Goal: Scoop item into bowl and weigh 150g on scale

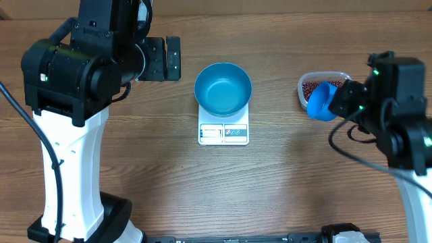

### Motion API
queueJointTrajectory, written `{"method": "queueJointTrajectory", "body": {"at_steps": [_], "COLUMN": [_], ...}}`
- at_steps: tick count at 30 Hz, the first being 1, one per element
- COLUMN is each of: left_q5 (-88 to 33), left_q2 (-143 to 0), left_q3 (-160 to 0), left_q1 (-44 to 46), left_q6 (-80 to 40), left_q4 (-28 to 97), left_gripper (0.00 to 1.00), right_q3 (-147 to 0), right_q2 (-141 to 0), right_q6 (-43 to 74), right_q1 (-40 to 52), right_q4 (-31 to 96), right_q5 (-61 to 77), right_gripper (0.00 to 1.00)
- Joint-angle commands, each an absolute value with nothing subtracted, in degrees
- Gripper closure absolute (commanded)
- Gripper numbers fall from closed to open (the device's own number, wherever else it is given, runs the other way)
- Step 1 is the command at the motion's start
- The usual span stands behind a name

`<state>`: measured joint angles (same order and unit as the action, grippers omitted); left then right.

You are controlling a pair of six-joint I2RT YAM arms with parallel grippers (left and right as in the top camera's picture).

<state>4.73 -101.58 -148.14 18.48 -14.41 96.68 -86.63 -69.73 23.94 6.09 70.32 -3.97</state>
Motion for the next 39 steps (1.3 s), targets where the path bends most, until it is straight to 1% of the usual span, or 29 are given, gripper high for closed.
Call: {"method": "queueJointTrajectory", "body": {"at_steps": [1, 7, 10, 17, 21, 24, 26, 33, 39], "left_q5": [5.52, 4.1, 0.45, -8.97, -12.99, -16.01, -16.6, -18.24, -17.67], "left_q2": [-101.27, -101.89, -102.91, -107.7, -110.41, -111.83, -112.55, -112.84, -112.84], "left_q3": [-148.86, -147.74, -146.87, -146.21, -146.21, -145.95, -145.08, -140.03, -139.13], "left_q1": [18.28, 18.37, 18.39, 18.41, 18.5, 18.85, 19.38, 21.21, 21.5], "left_q6": [-11.66, -9.37, -6.5, 0.6, 5.56, 9.69, 11.53, 18.33, 18.7], "left_q4": [96.79, 96.79, 96.79, 96.79, 96.79, 96.79, 96.79, 96.77, 96.09], "left_gripper": [0.0, 0.0, 0.01, 0.01, 0.0, 0.01, 0.0, 0.0, 0.0], "right_q3": [-88.03, -88.23, -88.23, -88.23, -88.23, -88.23, -88.23, -88.23, -88.23], "right_q2": [-71.18, -73.28, -74.04, -76.18, -77.82, -79.18, -80.64, -85.23, -87.5], "right_q6": [22.44, 21.06, 20.49, 15.16, 13.98, 10.52, 8.4, 6.94, 4.21], "right_q1": [6.37, 6.37, 6.37, 6.37, 6.37, 6.37, 6.39, 6.39, 6.44], "right_q4": [70.22, 70.17, 69.97, 68.88, 67.11, 65.14, 63.88, 61.65, 58.37], "right_q5": [-9.13, -14.68, -18.85, -26.72, -28.93, -28.95, -29.15, -31.38, -31.46], "right_gripper": [0.96, 0.96, 0.96, 0.96, 0.96, 0.96, 0.96, 0.96, 0.96]}}
